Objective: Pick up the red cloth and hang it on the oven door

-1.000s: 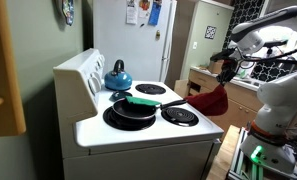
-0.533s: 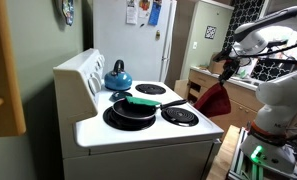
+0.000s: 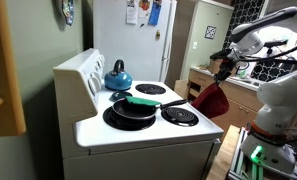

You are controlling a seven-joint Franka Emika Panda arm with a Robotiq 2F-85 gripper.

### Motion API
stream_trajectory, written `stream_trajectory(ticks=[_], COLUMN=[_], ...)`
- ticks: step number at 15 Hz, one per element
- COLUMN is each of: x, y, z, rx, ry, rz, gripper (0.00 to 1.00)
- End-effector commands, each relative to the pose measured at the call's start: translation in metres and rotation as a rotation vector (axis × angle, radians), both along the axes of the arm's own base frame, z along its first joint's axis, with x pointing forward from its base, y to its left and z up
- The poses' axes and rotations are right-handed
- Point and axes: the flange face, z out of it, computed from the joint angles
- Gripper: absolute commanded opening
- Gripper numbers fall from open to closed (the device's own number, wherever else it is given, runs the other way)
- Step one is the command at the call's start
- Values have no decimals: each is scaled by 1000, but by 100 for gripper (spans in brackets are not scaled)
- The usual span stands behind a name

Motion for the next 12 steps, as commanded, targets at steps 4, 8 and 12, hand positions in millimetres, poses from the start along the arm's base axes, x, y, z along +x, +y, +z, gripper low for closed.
stream_trajectory(ticks=[4,8,12], x=[22,28,32], y=[9,9,6], z=[6,16,29], rx=[-85,-136,-186], ry=[-129,-246,-366], rz=[166,227,258], gripper=[1,1,1])
